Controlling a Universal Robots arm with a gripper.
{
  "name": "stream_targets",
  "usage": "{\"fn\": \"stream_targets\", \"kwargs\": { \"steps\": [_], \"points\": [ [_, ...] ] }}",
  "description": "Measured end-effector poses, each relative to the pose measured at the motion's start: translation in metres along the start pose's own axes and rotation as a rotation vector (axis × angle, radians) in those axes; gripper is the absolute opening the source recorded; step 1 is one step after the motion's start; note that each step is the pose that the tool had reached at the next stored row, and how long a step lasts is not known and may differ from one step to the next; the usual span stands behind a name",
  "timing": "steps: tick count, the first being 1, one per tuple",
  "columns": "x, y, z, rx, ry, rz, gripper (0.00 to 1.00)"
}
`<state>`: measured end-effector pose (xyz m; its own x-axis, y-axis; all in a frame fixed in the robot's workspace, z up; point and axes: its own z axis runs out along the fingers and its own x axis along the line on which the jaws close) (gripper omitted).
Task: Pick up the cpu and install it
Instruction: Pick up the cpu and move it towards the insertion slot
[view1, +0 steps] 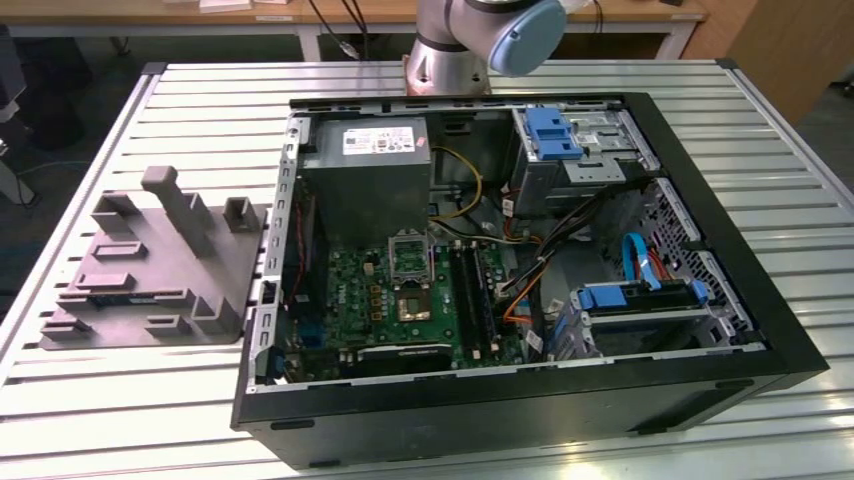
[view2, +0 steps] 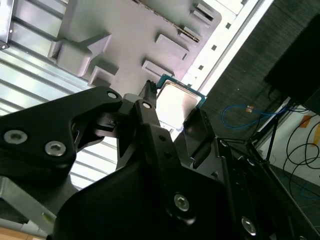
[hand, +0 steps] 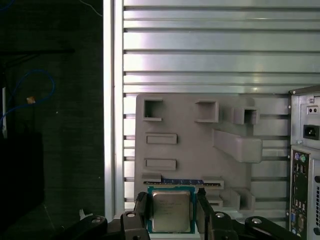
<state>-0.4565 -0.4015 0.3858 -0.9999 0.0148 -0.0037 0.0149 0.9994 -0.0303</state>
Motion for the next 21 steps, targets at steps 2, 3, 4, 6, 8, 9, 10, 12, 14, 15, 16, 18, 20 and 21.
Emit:
{"fn": "stream_targets", "kwargs": {
  "steps": [2,3,4,6,8,9,10,12,14,15,16,18,20,21],
  "points": [
    [-0.0009,0.0,0.0,0.0,0.0001,0.0,0.47],
    [-0.0013,0.0,0.0,0.0,0.0001,0.0,0.47],
    [-0.0015,0.0,0.0,0.0,0.0,0.0,0.47],
    [-0.0021,0.0,0.0,0.0,0.0,0.0,0.47],
    [-0.0027,0.0,0.0,0.0,0.0,0.0,0.47],
    [-0.0029,0.0,0.0,0.0,0.0,0.0,0.47],
    [-0.0032,0.0,0.0,0.0001,0.0001,0.0,0.47],
    [-0.0036,0.0,0.0,0.0001,0.0001,0.0,0.47],
    [-0.0041,0.0,0.0,0.0,0.0001,0.0,0.47],
    [-0.0043,0.0,0.0,0.0,0.0001,0.0,0.47],
    [-0.0045,0.0,0.0,0.0,0.0001,0.0,0.47],
    [-0.0048,0.0,0.0,0.0,0.0,0.0,0.47],
    [-0.0053,0.0,0.0,0.0,0.0,0.0,0.47],
    [-0.0055,0.0,0.0,0.0,0.0,0.0,0.47]
  ]
}}
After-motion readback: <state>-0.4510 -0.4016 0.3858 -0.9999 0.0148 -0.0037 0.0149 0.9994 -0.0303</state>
